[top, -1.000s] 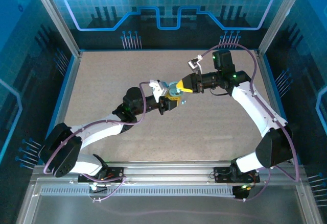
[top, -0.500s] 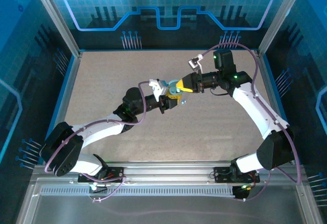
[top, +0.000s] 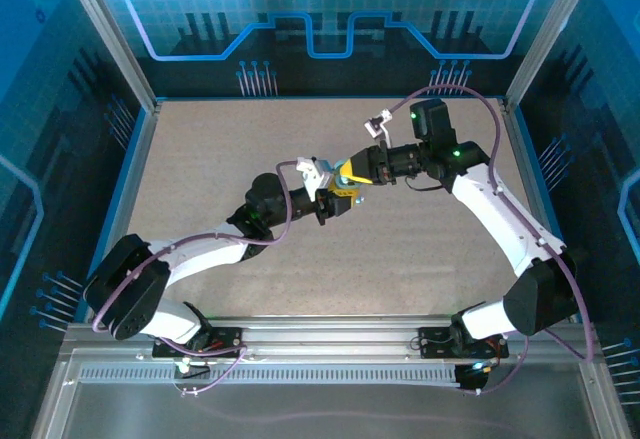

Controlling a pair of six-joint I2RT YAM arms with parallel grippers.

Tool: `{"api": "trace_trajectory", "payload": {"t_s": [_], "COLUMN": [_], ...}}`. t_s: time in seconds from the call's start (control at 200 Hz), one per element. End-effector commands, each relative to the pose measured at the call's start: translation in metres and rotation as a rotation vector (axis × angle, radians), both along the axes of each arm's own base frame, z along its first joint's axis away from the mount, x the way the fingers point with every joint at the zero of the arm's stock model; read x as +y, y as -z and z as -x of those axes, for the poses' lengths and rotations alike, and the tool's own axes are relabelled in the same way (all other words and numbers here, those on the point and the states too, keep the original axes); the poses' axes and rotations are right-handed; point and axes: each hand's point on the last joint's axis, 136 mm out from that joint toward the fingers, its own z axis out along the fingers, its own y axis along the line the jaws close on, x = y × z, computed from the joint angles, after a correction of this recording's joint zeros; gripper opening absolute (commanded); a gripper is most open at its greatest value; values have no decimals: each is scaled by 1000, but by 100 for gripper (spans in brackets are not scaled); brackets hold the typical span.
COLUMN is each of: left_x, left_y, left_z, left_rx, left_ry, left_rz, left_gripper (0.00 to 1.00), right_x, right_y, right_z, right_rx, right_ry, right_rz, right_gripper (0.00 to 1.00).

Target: Insert the wireless bluetooth earbuds into the charging case

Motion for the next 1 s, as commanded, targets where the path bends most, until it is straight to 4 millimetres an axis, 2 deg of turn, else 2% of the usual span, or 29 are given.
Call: {"api": "trace_trajectory", "payload": {"t_s": [0.0, 0.29, 0.77, 0.996], "left_x": [-4, -6, -8, -5], "left_y": [-25, -29, -30, -33], "left_z": [1, 3, 3, 3], "left_rx": [-54, -60, -61, -70], "left_ry": [6, 12, 13, 0], "left_rz": [62, 72, 82, 99], "left_gripper": [30, 30, 30, 30], "right_x": [-1, 0, 8, 6], "right_y": [-8, -1, -9, 1], "right_z": [-1, -2, -5, -5], "right_rx": [-60, -79, -114, -115], "right_ry": [30, 48, 74, 85], "right_rz": [41, 91, 76, 131], "right_gripper": [21, 21, 21, 22]}}
